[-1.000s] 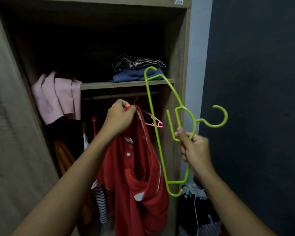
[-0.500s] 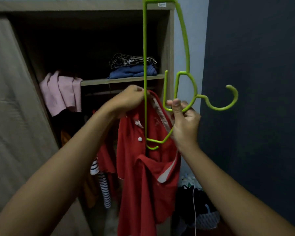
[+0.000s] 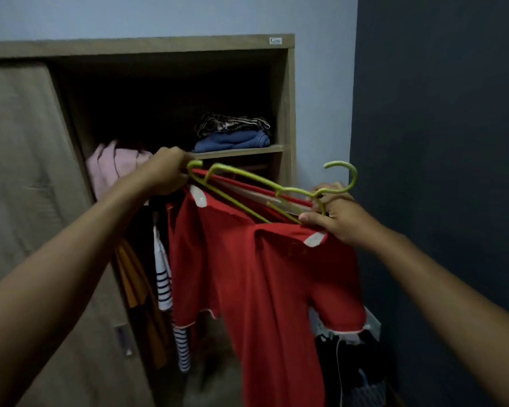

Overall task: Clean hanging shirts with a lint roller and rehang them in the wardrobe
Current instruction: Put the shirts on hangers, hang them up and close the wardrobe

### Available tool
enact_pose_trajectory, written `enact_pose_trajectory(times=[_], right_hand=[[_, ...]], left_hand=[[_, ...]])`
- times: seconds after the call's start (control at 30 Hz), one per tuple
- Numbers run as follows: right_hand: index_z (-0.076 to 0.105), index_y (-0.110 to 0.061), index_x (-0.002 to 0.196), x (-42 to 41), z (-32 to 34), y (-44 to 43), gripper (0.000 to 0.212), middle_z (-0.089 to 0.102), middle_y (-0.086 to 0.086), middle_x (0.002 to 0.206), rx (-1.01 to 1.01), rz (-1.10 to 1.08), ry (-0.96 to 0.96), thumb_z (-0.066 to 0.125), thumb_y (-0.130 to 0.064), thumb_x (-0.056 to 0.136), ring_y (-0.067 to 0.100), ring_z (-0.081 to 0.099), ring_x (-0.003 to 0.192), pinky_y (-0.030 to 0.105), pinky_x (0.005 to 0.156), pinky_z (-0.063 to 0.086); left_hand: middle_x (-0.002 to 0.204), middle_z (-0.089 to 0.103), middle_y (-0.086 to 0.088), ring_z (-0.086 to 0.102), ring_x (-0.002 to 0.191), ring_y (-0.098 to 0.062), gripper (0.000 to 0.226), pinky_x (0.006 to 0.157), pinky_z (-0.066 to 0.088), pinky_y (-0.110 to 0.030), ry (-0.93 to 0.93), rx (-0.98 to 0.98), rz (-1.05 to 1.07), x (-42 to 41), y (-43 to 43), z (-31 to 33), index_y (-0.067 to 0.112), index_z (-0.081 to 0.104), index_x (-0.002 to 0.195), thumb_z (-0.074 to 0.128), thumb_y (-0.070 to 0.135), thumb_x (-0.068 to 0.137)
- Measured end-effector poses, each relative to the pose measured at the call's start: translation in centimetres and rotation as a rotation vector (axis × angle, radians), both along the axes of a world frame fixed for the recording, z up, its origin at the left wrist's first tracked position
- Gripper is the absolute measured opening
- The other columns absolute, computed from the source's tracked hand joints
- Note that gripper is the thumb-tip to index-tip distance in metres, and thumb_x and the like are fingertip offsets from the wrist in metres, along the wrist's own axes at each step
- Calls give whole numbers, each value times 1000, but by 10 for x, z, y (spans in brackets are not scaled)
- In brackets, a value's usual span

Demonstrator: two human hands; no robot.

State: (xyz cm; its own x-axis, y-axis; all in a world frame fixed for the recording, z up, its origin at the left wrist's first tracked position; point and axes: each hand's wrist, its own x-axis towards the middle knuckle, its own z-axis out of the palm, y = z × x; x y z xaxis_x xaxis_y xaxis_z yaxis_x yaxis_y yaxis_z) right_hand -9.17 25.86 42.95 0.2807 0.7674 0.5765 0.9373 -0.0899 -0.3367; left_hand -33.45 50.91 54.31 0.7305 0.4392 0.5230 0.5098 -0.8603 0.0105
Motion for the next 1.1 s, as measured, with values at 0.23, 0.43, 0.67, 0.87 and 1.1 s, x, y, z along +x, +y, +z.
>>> enact_pose_trajectory(times=[0.23, 0.43, 0.67, 0.87, 1.1], right_hand=[[52, -19, 64, -5, 29, 7, 44, 48, -12, 78, -485, -163, -230, 61, -53, 90, 14, 49, 92, 37, 82, 45], [76, -20, 77, -16, 46, 18, 14, 75, -3, 81, -59, 196, 255, 81, -32, 80, 13, 68, 73, 32, 69, 49], [79, -9, 87, -24, 75, 30, 17, 68, -5, 56, -59, 205, 396, 84, -22, 76, 2, 49, 45, 15, 41, 33], [74, 0, 95, -25, 124, 51, 26, 69, 11, 75, -100, 256, 592, 75, -25, 86, 11, 54, 48, 18, 42, 39], [73, -1, 82, -44, 96, 114, 39, 71, 12, 63, -57, 53, 277, 73, -40, 87, 26, 71, 50, 30, 49, 57]], left_hand=[[83, 69, -17, 64, 82, -34, 26, 70, 46, -36, -53, -111, 74, 1, -18, -5, 8, 71, 86, 59, 30, 93], [47, 62, -5, 55, 44, -17, 41, 44, 39, -23, -127, -612, -150, 16, -44, -28, 10, 66, 59, 53, 25, 95], [58, 68, -16, 57, 47, -17, 46, 52, 45, -30, -156, -702, -267, 16, -37, -52, 6, 73, 59, 51, 24, 96], [65, 72, -18, 61, 49, -12, 49, 53, 45, -31, -185, -676, -341, 16, -30, -47, 5, 73, 60, 49, 24, 97], [49, 62, -13, 54, 43, -14, 48, 47, 43, -29, -259, -690, -432, 8, -21, -51, 5, 67, 54, 53, 27, 94]])
